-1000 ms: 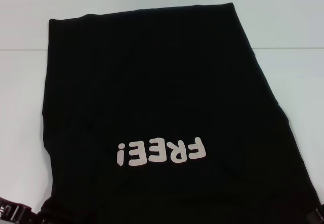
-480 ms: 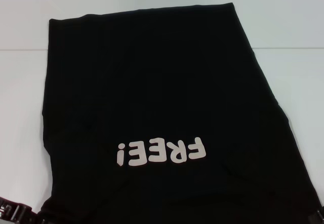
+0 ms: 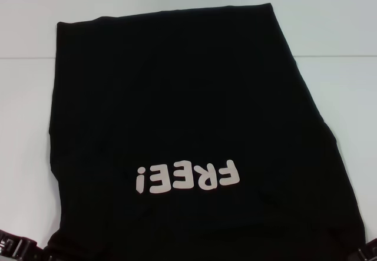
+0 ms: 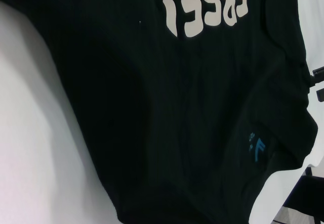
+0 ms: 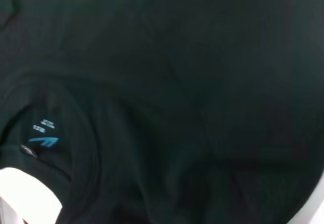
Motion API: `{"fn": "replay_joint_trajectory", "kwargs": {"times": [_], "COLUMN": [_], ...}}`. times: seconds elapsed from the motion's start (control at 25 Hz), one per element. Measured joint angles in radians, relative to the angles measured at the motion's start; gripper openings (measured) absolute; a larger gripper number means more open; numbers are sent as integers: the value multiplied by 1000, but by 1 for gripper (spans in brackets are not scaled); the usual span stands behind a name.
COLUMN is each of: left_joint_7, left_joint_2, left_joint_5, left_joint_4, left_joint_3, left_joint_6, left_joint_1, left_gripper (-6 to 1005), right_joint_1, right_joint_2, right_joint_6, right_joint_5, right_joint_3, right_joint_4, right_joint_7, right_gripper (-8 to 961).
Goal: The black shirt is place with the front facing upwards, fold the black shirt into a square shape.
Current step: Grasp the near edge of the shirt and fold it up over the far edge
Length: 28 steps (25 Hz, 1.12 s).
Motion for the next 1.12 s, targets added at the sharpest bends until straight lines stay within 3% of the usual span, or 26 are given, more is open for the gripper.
{"fn": "replay_joint_trajectory", "kwargs": {"times": [0.8, 1.12], "left_joint_7": [9, 11], "left_joint_2": [-1, -2], "left_joint_5": [0, 0], "left_joint_4": [-2, -3], "left_joint_3": [0, 0], "left_joint_6": [0, 0], "left_joint_1": [6, 6], "left_gripper": [33, 34], "right_joint_1": [-1, 20], "right_joint_2": [3, 23], "right_joint_6": [-2, 2], "right_joint_5": [71, 86], "right_joint_3": [-11, -3], "right_joint_4": [19, 28], "right_joint_7": [-3, -6], "right_gripper": [648, 651]}}
